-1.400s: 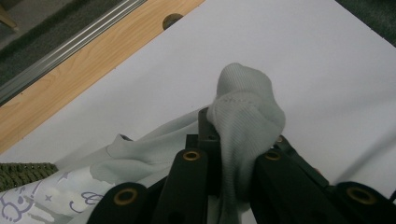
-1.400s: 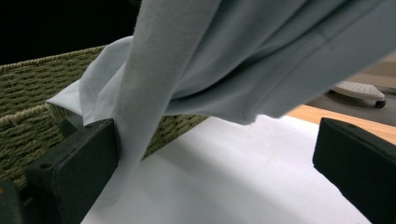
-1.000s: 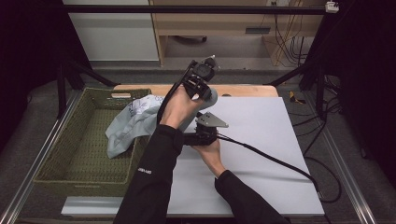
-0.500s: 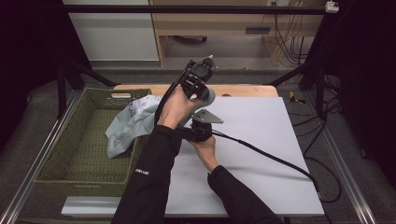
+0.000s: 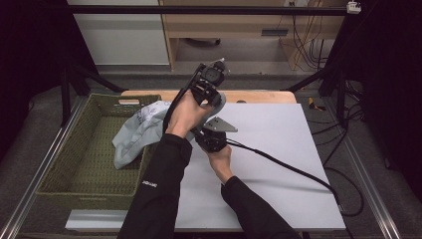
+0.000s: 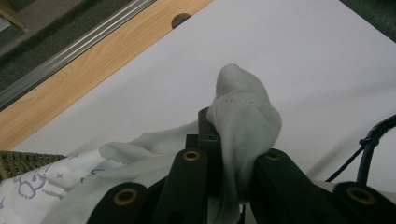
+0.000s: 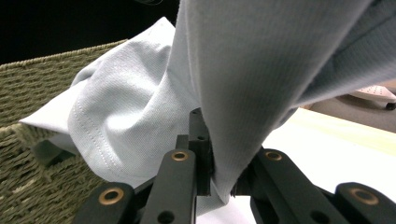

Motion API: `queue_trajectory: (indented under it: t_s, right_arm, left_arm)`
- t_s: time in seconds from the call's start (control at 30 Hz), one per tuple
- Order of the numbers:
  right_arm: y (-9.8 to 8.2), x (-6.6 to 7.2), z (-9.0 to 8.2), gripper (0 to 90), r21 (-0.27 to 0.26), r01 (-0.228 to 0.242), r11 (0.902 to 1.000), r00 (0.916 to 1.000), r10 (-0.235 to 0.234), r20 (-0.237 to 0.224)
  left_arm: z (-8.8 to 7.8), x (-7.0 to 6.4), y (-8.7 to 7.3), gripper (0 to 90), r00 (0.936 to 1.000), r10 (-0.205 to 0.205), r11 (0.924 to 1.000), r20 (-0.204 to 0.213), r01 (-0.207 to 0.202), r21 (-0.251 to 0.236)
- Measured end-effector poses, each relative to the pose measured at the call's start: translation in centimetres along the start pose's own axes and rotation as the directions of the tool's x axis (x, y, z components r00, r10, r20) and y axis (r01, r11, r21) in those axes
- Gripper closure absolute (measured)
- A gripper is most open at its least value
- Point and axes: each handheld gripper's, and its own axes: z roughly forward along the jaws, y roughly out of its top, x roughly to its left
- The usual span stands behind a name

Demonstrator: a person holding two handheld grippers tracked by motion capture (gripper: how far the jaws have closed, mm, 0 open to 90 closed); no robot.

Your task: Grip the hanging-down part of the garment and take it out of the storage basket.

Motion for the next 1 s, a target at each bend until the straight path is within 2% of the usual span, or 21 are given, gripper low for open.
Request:
queue_trajectory:
  t_s: [0.1, 0.27, 0.3, 0.37, 0.4, 0.43, 0.47, 0.6, 0.63, 0.67, 0.73, 0.8, 0.83, 0.93, 0.97, 1.0]
  right_arm:
    - [0.3, 0.1, -0.5, 83.5, 0.004, 0.011, 0.9999, 0.9999, -0.011, -0.012]
    - [0.6, 0.0, -2.0, 83.8, -0.001, -0.003, 1.0, 0.9996, 0.003, -0.03]
    - [0.7, 0.0, -2.4, 83.8, 0.016, -0.007, 0.9998, 0.9997, 0.007, -0.025]
    - [0.8, -0.1, -2.9, 83.9, -0.009, 0.003, 1.0, 0.9994, -0.003, -0.034]
    - [0.9, -0.1, -3.4, 83.9, -0.01, 0.017, 0.9998, 0.9992, -0.017, -0.037]
    - [1.1, 0.1, -3.8, 84.0, 0.005, 0.004, 1.0, 0.9994, -0.004, -0.034]
    - [1.1, 0.0, -4.1, 84.0, -0.011, 0.017, 0.9998, 0.999, -0.017, -0.041]
    - [1.5, -0.3, -6.0, 84.0, -0.019, 0.024, 0.9995, 0.9989, -0.025, -0.04]
    - [1.5, -0.3, -6.0, 84.0, -0.019, 0.024, 0.9995, 0.9989, -0.025, -0.04]
    - [1.7, -0.4, -7.0, 84.0, -0.016, 0.015, 0.9997, 0.9988, -0.016, -0.045]
    - [1.7, -0.7, -7.6, 84.1, -0.032, 0.054, 0.998, 0.9976, -0.055, -0.041]
    - [1.9, -0.7, -8.5, 84.0, -0.021, 0.032, 0.9993, 0.9985, -0.033, -0.044]
    - [1.9, -1.0, -8.9, 84.1, -0.028, 0.063, 0.9977, 0.9971, -0.064, -0.042]
    - [2.0, -1.1, -10.2, 84.1, -0.014, 0.051, 0.9986, 0.9977, -0.052, -0.043]
    - [2.0, -0.9, -10.6, 84.1, -0.022, 0.029, 0.9993, 0.9984, -0.03, -0.047]
    - [2.0, -1.3, -11.1, 84.1, -0.015, 0.067, 0.9976, 0.9969, -0.068, -0.039]
  left_arm:
    - [-0.1, -0.1, 0.1, 84.9, 1.0, 0.004, 1.0, 0.0, -0.004, -0.005]
    - [-0.3, -0.3, 0.3, 84.9, 1.0, 0.005, 0.9999, -0.007, -0.005, -0.011]
    - [-0.4, -0.4, 0.3, 84.9, 0.9999, 0.011, 0.9999, -0.01, -0.011, -0.011]
    - [-0.5, -0.5, 0.3, 84.9, 0.9999, 0.009, 0.9998, -0.013, -0.009, -0.016]
    - [-0.5, -0.5, 0.3, 84.9, 0.9999, 0.009, 0.9998, -0.013, -0.009, -0.016]
    - [-0.5, -0.6, 0.4, 84.9, 0.9998, 0.011, 0.9998, -0.016, -0.012, -0.015]
    - [-0.6, -0.6, 0.4, 84.9, 0.9998, 0.009, 0.9998, -0.019, -0.01, -0.018]
    - [-0.7, -0.6, 0.5, 85.0, 0.9997, 0.016, 0.9997, -0.019, -0.016, -0.016]
    - [-0.7, -0.6, 0.5, 85.0, 0.9997, 0.016, 0.9997, -0.019, -0.016, -0.016]
    - [-0.7, -0.6, 0.4, 84.9, 0.9998, 0.012, 0.9998, -0.017, -0.013, -0.018]
    - [-0.8, -0.6, 0.4, 84.9, 0.9998, 0.008, 0.9997, -0.02, -0.009, -0.023]
    - [-0.8, -0.6, 0.4, 85.0, 0.9997, 0.007, 0.9997, -0.023, -0.008, -0.022]
    - [-0.8, -0.5, 0.4, 84.9, 0.9997, 0.011, 0.9998, -0.021, -0.011, -0.018]
    - [-0.9, -0.5, 0.3, 84.9, 0.9996, 0.01, 0.9998, -0.026, -0.011, -0.014]
    - [-0.9, -0.5, 0.3, 84.9, 0.9995, 0.012, 0.9998, -0.03, -0.012, -0.015]
    - [-0.9, -0.4, 0.3, 84.9, 0.9995, 0.012, 0.9998, -0.029, -0.013, -0.012]
